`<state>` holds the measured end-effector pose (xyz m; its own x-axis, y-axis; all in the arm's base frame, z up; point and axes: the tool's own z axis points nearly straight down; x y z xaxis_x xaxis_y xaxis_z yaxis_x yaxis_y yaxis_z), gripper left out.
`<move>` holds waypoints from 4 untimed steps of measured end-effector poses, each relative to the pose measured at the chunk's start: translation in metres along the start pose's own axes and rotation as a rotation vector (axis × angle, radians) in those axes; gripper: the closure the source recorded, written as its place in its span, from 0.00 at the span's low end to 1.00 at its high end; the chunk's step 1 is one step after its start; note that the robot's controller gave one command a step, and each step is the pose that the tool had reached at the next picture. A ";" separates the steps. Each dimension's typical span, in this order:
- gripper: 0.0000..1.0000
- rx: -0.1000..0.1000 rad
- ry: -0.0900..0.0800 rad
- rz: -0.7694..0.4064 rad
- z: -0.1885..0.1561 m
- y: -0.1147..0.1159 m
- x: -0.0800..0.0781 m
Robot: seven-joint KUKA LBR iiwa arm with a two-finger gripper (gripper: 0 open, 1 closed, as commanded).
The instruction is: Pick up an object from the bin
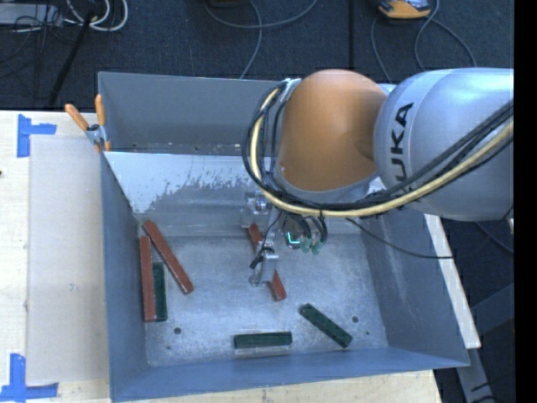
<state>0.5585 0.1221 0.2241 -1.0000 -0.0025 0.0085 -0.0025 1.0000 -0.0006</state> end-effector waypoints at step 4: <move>0.00 0.010 -0.017 -1.140 0.062 -0.064 -0.054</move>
Offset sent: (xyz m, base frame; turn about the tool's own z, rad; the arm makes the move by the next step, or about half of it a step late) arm 0.0116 -0.0037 -0.1422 -0.3006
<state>0.6126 0.0581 0.1616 -0.4149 -0.9099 -0.0048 -0.9098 0.4149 -0.0093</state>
